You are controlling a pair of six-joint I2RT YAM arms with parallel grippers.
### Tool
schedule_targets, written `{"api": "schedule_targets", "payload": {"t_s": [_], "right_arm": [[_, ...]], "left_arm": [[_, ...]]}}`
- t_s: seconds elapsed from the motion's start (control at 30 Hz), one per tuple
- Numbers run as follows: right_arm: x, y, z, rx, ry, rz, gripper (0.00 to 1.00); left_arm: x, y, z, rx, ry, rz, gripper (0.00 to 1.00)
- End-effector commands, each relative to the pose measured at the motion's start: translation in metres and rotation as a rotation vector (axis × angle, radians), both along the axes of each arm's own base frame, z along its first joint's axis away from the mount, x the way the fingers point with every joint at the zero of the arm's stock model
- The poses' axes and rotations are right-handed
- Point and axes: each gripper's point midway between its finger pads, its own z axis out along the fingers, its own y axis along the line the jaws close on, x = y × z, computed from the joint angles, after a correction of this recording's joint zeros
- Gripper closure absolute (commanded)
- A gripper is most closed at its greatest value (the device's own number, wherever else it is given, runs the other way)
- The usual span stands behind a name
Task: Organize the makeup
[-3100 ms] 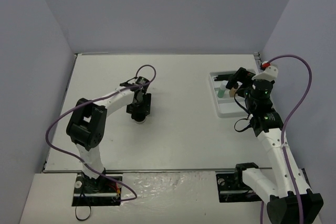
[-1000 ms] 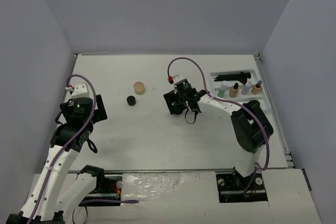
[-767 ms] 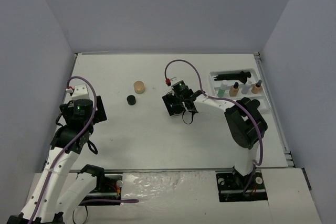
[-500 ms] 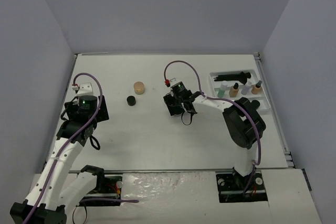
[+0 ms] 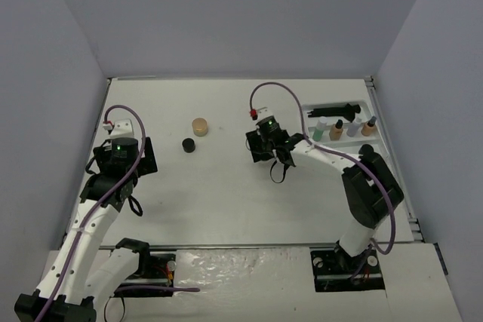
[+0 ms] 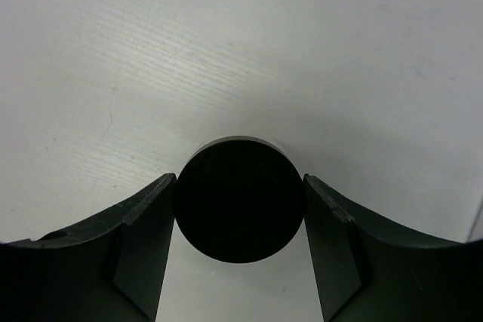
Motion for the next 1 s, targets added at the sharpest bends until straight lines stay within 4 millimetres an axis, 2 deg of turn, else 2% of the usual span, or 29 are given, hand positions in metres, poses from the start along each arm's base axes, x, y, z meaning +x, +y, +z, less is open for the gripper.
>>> {"api": "schedule_targets", "payload": {"t_s": [0.0, 0.1, 0.27, 0.37, 0.5, 0.6, 0.63, 0.67, 0.87, 0.97], "right_arm": [[0.030, -0.080, 0.083, 0.149, -0.174, -0.315, 1.00], [0.032, -0.126, 0.098, 0.170, -0.209, -0.459, 1.00], [0.024, -0.192, 0.089, 0.192, -0.183, -0.687, 1.00], [0.021, -0.224, 0.074, 0.227, -0.148, -0.793, 1.00], [0.021, -0.249, 0.062, 0.256, -0.132, -0.884, 1.00], [0.019, -0.255, 0.052, 0.249, -0.122, -0.919, 1.00], [0.022, -0.267, 0.050, 0.252, -0.142, -0.952, 1.00], [0.022, -0.269, 0.049, 0.252, -0.144, -0.956, 1.00], [0.030, -0.280, 0.018, 0.252, -0.106, -1.005, 1.00], [0.035, -0.287, 0.011, 0.239, -0.109, -1.034, 1.00]], "left_arm": [[0.024, -0.007, 0.030, -0.048, -0.115, -0.008, 0.03], [0.030, -0.010, 0.030, -0.054, -0.123, -0.016, 0.03], [0.030, -0.010, 0.029, -0.048, -0.118, -0.029, 0.03], [0.026, -0.007, 0.029, -0.039, -0.122, -0.023, 0.03], [0.025, -0.009, 0.031, -0.047, -0.132, -0.035, 0.03], [0.025, -0.010, 0.033, -0.046, -0.139, -0.040, 0.03], [0.025, -0.010, 0.033, -0.044, -0.143, -0.042, 0.03], [0.024, -0.010, 0.034, -0.044, -0.145, -0.042, 0.03], [0.022, -0.007, 0.037, -0.037, -0.158, -0.037, 0.03], [0.022, -0.008, 0.038, -0.036, -0.160, -0.037, 0.03]]}}
